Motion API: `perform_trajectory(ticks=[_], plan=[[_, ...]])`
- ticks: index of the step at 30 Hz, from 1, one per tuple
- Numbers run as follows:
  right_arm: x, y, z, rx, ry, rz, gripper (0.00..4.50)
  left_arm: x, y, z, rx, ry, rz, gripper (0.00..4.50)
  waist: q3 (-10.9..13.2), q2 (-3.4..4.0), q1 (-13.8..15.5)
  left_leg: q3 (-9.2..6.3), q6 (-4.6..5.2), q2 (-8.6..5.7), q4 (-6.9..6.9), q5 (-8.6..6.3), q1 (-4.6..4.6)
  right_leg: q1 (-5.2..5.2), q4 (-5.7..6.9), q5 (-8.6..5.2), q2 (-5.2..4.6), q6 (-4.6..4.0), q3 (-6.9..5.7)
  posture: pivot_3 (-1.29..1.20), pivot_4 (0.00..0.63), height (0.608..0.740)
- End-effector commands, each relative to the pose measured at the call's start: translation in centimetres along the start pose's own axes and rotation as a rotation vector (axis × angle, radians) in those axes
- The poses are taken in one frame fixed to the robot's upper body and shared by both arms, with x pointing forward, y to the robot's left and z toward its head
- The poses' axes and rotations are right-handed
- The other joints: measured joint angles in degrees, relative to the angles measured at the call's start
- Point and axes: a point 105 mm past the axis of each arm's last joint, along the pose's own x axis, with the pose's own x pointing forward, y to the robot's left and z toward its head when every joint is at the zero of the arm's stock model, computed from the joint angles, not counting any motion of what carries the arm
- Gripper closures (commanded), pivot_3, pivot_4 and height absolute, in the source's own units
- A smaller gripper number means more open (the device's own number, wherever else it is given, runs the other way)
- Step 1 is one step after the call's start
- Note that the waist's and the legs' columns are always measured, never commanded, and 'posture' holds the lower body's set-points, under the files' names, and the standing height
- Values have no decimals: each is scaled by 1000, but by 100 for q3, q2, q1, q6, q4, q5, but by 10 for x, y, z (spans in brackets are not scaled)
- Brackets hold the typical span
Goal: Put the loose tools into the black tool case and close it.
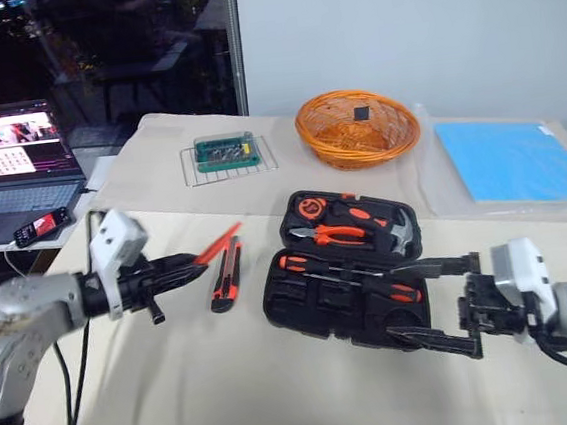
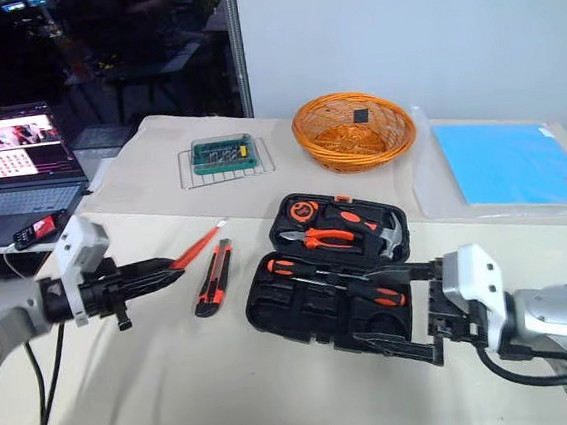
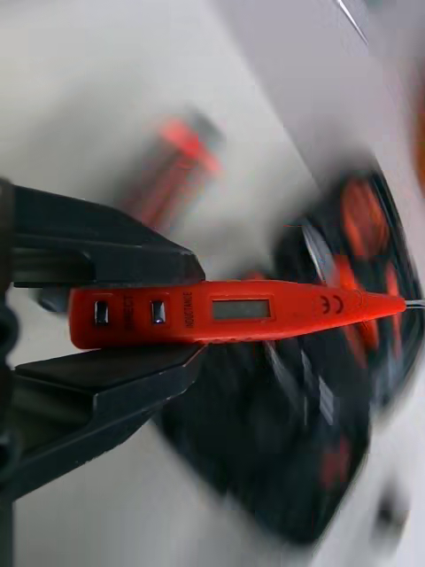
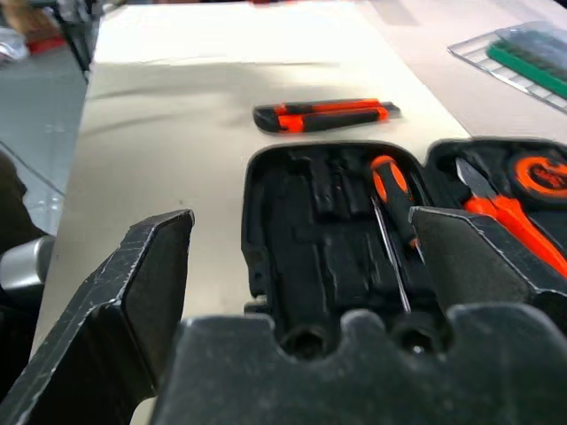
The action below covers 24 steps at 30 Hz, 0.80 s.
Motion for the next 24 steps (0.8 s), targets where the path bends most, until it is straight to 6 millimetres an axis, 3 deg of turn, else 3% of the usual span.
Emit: perform_trajectory(ticks=[1,3,10,24], plan=[[-15,1,12,-50,13,-89,0,41,-3,-8,150,80,-196,4058,-1,2,16,0,10,-4,4,3,1,9,-3,3,3,6,0,0,150,740],[-19,5,13,-48,33,-115,0,65,7,-13,238,134,-222,4058,2,-4,6,1,56,-5,15,25,0,15,-3,8,8,15,5,0,150,740],[-26,13,14,-41,66,-166,0,104,23,-26,383,260,-308,4058,7,-13,-92,-10,65,0,19,30,-4,10,3,9,25,20,15,0,150,740],[-26,19,10,-24,86,-191,0,126,8,-28,449,333,-423,4058,7,-12,-113,-10,74,-2,30,25,-4,18,4,-8,22,58,23,0,150,740]])
